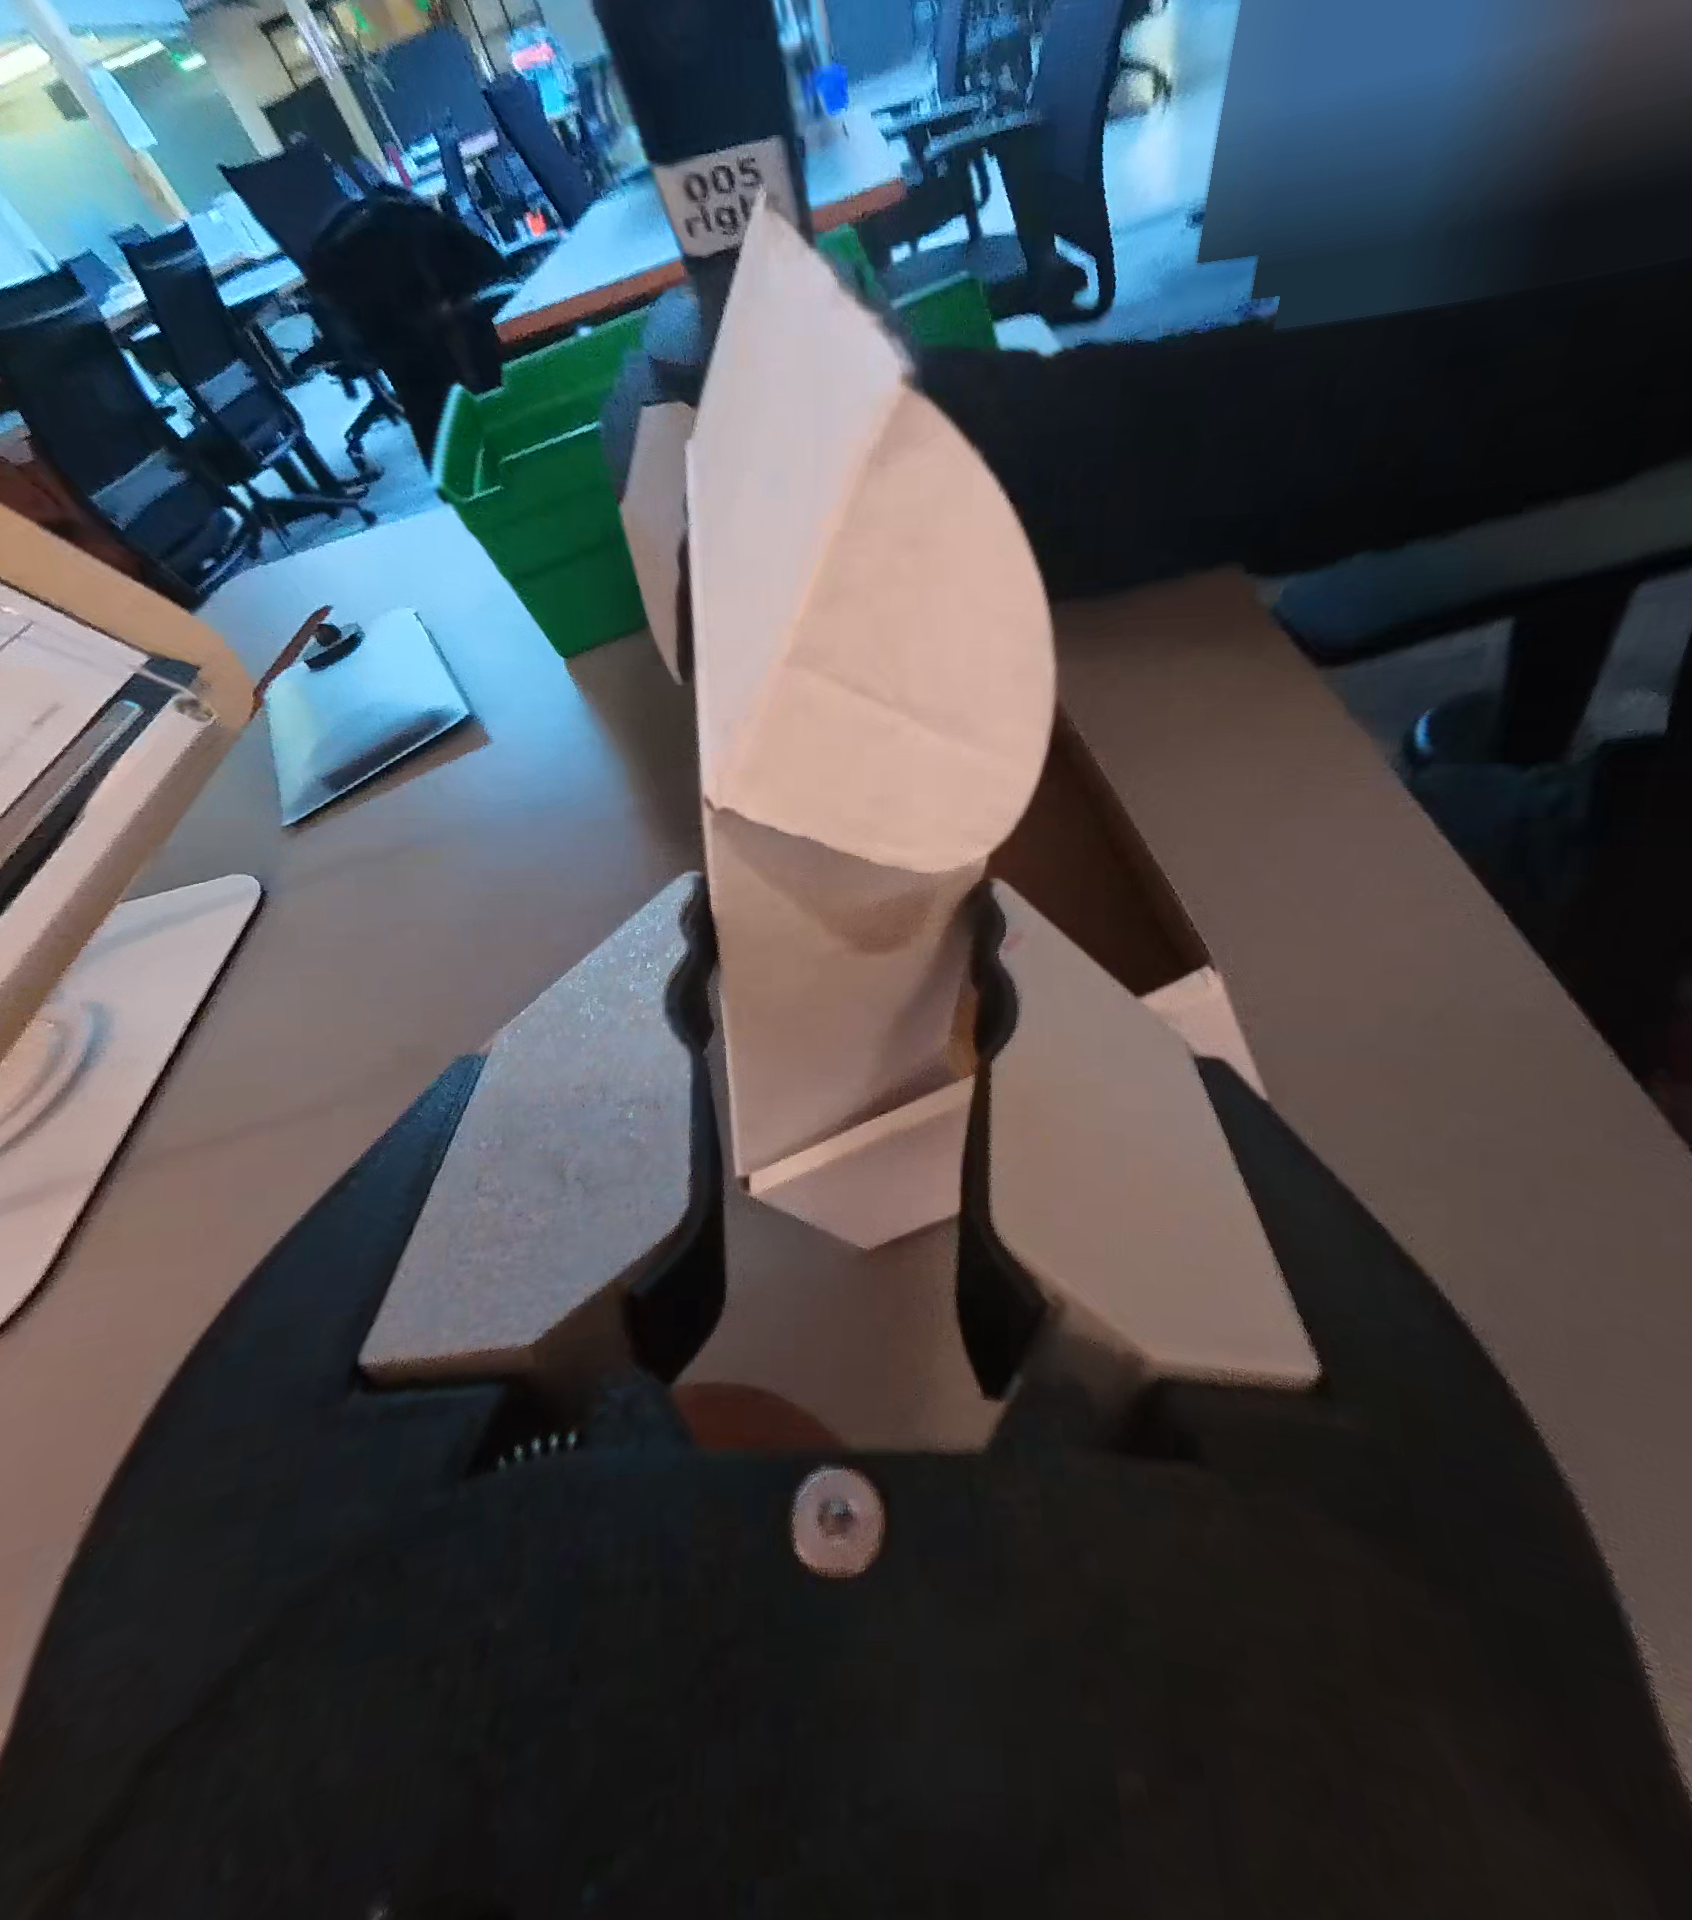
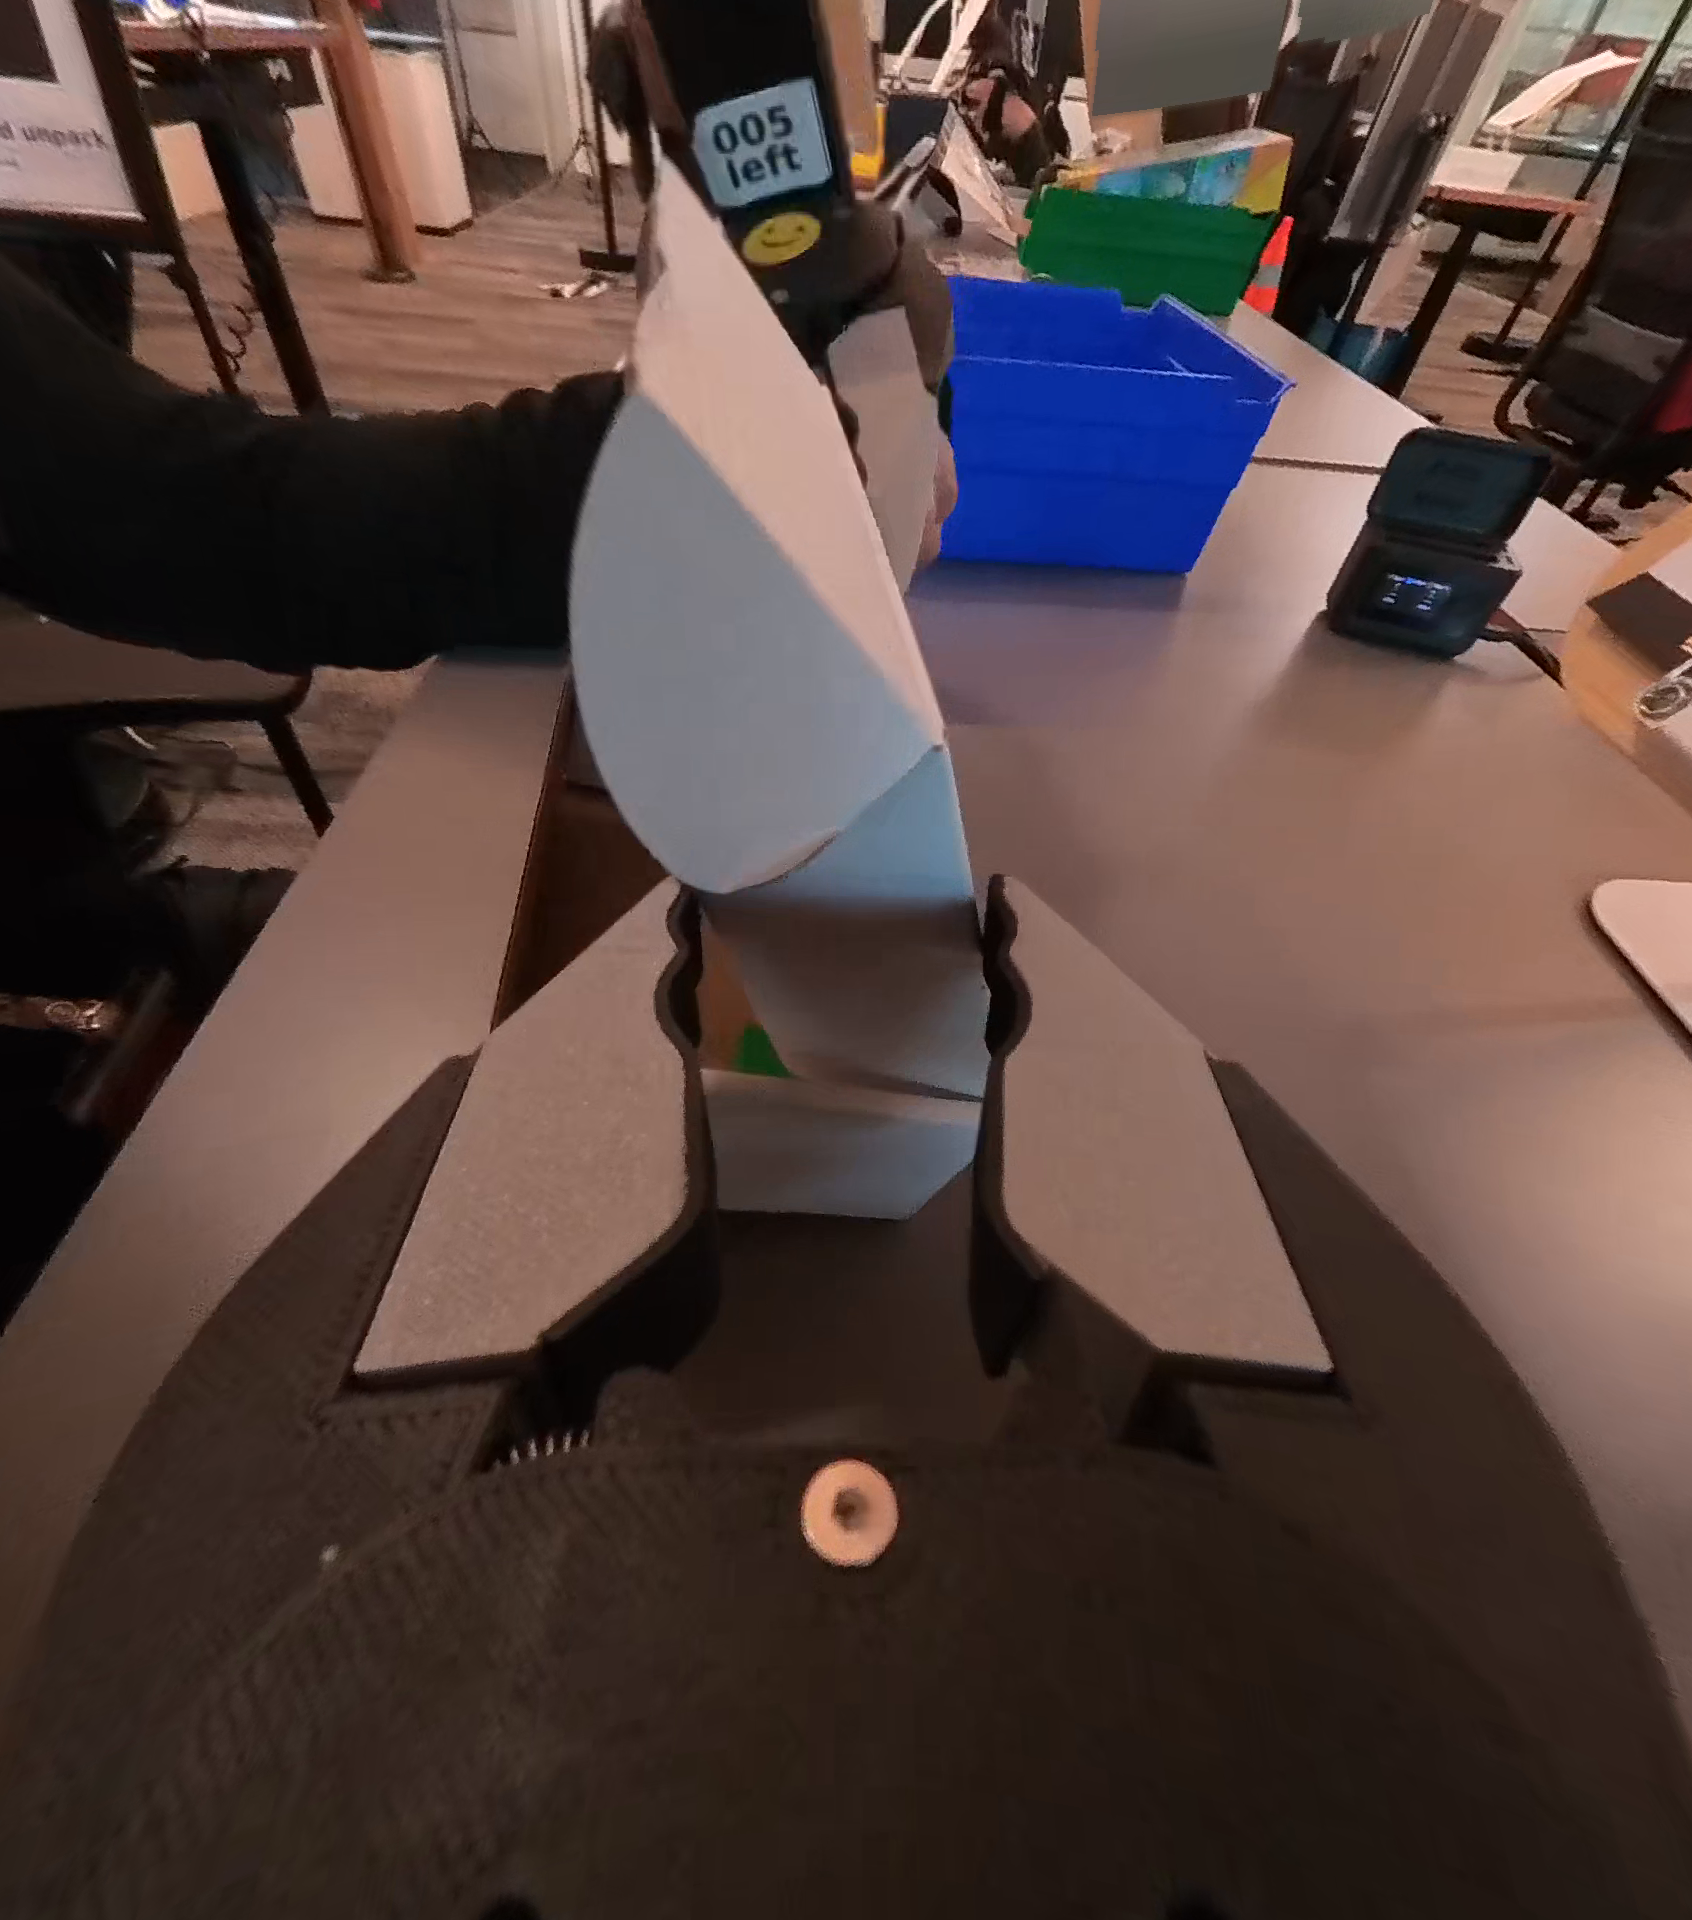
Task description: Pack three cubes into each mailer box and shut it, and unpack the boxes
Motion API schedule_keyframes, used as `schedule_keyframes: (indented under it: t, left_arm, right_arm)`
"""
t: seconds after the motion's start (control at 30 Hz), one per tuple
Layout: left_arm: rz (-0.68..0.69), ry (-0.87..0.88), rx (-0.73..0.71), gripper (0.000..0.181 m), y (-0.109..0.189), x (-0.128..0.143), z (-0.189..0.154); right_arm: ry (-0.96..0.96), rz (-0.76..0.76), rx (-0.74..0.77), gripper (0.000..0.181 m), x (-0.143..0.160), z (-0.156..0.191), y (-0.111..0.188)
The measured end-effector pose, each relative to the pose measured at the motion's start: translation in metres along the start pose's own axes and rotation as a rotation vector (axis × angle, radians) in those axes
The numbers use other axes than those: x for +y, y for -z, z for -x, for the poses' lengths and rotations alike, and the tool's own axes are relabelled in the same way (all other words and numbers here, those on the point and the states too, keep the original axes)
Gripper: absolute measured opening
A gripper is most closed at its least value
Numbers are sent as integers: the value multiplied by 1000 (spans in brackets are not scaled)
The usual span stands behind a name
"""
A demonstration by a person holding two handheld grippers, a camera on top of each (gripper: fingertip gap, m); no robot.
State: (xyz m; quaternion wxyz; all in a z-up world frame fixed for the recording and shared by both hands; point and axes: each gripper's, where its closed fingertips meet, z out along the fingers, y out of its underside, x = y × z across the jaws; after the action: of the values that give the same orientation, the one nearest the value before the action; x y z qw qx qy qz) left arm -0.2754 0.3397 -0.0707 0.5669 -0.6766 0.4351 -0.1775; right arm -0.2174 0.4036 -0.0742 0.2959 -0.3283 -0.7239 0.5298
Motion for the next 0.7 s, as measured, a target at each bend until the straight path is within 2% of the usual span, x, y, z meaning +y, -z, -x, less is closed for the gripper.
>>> schedule_keyframes:
  t: [0.1,0.23,0.3,0.37,0.53,0.63,0.7]
  left_arm:
    - [17,-27,7,49,1,1,-4]
    - [35,39,96,55,6,7,-19]
    - [59,56,108,57,9,11,-21]
    - [58,59,102,56,12,12,-21]
    - [-20,105,167,58,22,-1,-29]
    - [-50,76,158,58,26,-8,-29]
    - [-132,82,156,56,34,-22,-28]
  right_arm:
    - [14,8,-16,54,0,4,0]
    - [-22,57,-96,61,8,18,0]
    - [-56,82,-136,69,12,24,1]
    - [-88,76,-163,69,12,28,3]
    - [-94,-44,-223,68,-11,36,19]
    - [-123,-179,-284,65,-34,40,35]
    - [-150,-279,-325,60,-49,41,48]
